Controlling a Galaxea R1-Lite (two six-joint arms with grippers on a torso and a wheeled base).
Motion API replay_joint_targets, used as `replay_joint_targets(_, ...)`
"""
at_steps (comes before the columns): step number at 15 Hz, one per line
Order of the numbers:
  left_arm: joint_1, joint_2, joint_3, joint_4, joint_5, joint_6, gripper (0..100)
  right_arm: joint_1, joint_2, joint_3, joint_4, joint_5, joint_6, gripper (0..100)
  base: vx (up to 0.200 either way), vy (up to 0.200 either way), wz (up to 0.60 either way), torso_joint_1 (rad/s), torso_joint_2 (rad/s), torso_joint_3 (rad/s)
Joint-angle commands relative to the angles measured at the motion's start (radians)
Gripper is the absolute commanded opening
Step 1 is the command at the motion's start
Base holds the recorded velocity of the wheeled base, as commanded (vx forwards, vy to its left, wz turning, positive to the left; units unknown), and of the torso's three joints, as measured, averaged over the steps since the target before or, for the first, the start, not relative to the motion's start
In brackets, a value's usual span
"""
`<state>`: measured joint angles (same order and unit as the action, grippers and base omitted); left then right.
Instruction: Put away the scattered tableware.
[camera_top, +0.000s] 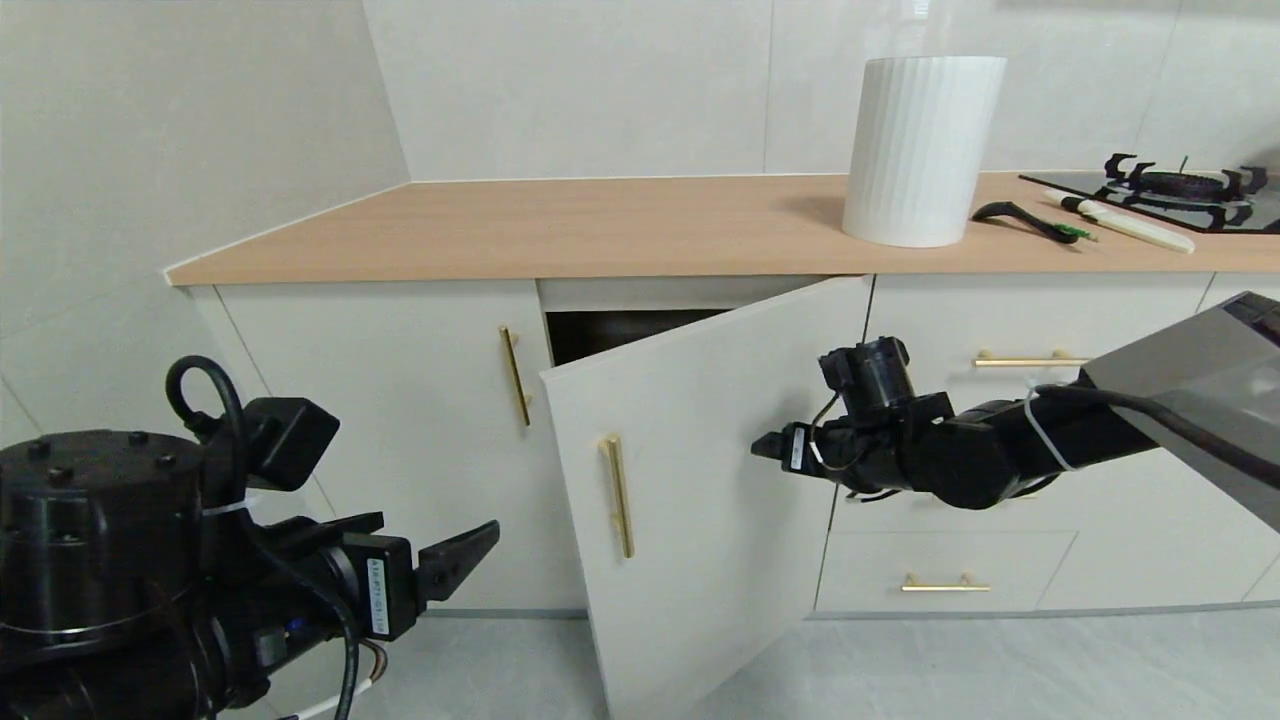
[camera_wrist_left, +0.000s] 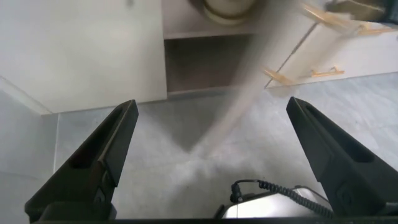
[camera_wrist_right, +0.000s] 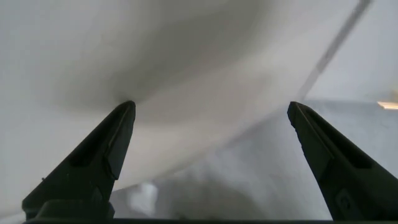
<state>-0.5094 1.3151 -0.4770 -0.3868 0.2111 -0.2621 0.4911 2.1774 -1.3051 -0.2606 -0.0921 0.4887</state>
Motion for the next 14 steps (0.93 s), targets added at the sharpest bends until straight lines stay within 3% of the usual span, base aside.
replay_joint_targets(1,0.0,-0.004,0.0,0.0,0.001,0.0,100,0.001,0.048,-0.046,-0.005,-0.008,0.062,100,0.0,0.0,0.0,0.0,0.0,0.0)
replay_joint_targets(7,0.0,0.001,0.001,0.0,-0.001,0.0,100,0.001,0.148,-0.18,-0.008,-0.116,0.162,100,0.0,0.0,0.0,0.0,0.0,0.0)
replay_joint_targets(14,0.0,0.016,0.0,0.0,-0.002,-0.002,100,-0.032,0.206,-0.301,-0.008,-0.156,0.258,100,0.0,0.0,0.0,0.0,0.0,0.0)
